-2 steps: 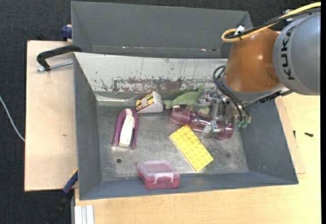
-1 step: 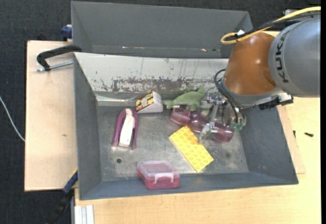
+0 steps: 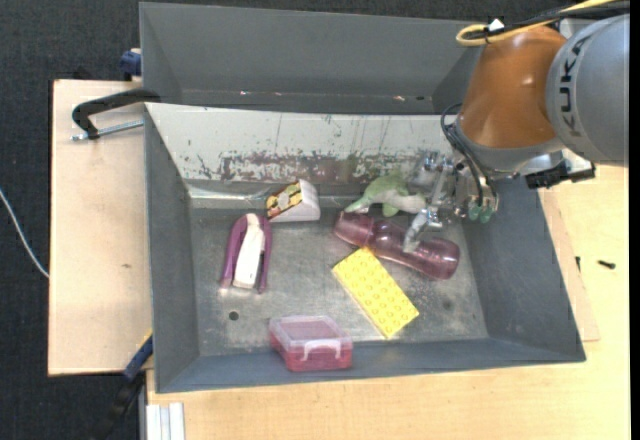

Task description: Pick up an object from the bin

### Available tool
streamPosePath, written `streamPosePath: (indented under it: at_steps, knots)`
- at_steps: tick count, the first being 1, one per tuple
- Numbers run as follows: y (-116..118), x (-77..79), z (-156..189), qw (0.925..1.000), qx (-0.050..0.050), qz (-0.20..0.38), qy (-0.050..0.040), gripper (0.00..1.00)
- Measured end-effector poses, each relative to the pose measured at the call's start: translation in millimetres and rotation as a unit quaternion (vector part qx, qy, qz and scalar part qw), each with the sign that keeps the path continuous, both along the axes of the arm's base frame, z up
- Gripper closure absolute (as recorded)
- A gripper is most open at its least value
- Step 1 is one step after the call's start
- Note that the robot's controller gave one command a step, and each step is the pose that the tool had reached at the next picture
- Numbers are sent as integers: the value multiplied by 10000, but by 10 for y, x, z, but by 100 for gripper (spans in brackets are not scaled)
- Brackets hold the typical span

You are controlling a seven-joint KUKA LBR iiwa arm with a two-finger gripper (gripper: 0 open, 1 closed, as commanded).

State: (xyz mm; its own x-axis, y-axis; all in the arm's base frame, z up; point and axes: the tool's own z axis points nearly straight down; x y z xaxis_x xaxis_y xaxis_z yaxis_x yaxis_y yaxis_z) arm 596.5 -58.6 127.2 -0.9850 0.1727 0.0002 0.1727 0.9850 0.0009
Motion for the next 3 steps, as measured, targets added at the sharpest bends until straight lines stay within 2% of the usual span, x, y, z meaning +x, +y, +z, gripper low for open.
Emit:
streamPosePath:
  at_steps: [1,2,3]
  knots:
    - [69,59,-523,9991,9,-420,11,0]
    - [249,17,-484,9921,-41,-1254,-3,100]
    - [249,17,-484,9921,-41,-1253,-3,100]
